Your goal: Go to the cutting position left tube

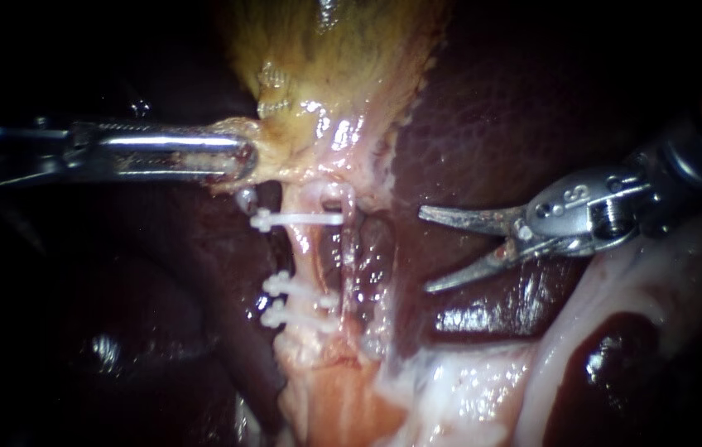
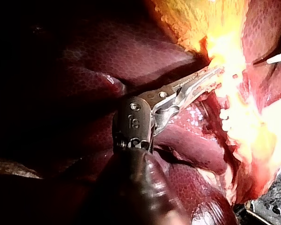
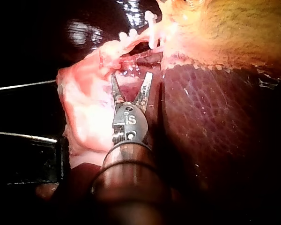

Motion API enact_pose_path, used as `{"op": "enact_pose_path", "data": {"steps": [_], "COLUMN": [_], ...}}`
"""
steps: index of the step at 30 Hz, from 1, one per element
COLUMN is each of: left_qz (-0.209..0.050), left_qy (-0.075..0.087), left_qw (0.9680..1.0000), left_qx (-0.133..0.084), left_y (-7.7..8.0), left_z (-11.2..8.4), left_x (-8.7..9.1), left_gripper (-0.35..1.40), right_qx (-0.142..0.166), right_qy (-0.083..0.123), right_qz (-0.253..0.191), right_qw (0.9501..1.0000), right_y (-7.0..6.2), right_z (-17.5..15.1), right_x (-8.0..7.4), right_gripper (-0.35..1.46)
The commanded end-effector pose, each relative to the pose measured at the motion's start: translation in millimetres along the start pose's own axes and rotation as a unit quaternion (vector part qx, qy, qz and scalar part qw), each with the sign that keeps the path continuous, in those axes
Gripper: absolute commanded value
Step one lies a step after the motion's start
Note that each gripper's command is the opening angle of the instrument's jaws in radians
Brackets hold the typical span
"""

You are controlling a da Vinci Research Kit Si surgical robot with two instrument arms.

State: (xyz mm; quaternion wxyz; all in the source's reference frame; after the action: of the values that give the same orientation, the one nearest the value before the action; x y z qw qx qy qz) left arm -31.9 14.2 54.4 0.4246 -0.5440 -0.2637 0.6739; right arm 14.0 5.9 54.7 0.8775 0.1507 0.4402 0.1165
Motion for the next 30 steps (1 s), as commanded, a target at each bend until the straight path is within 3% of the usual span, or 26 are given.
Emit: {"op": "enact_pose_path", "data": {"steps": [1, 7, 12, 15, 22, 26, 30], "left_qz": [-0.001, -0.005, -0.007, -0.008, -0.008, -0.008, -0.008], "left_qy": [-0.001, -0.002, 0.001, 0.000, 0.000, 0.000, 0.000], "left_qw": [1.0000, 1.0000, 1.0000, 1.0000, 1.0000, 1.0000, 1.0000], "left_qx": [-0.002, -0.003, 0.000, -0.001, -0.001, -0.001, -0.001], "left_y": [0.2, 1.2, 1.6, 1.6, 1.6, 1.6, 1.6], "left_z": [-0.4, -3.2, -4.9, -5.1, -5.1, -5.2, -5.1], "left_x": [0.4, 1.8, 2.3, 2.4, 2.4, 2.4, 2.4], "left_gripper": [-0.35, -0.35, -0.35, -0.35, -0.35, -0.35, -0.35], "right_qx": [0.000, 0.002, 0.032, 0.066, 0.112, 0.129, 0.142], "right_qy": [0.000, 0.000, 0.005, 0.011, 0.011, 0.007, 0.003], "right_qz": [0.000, 0.001, 0.001, 0.000, 0.058, 0.071, 0.083], "right_qw": [1.0000, 1.0000, 0.9995, 0.9978, 0.9919, 0.9890, 0.9863], "right_y": [0.0, 0.0, -0.2, -0.5, -1.4, -1.7, -2.2], "right_z": [0.1, 0.2, 1.0, 1.9, 4.8, 6.8, 9.4], "right_x": [0.1, 0.2, 0.8, 1.6, 3.7, 3.8, 2.9], "right_gripper": [1.43, 1.43, 1.43, 1.43, 1.43, 1.41, 1.40]}}
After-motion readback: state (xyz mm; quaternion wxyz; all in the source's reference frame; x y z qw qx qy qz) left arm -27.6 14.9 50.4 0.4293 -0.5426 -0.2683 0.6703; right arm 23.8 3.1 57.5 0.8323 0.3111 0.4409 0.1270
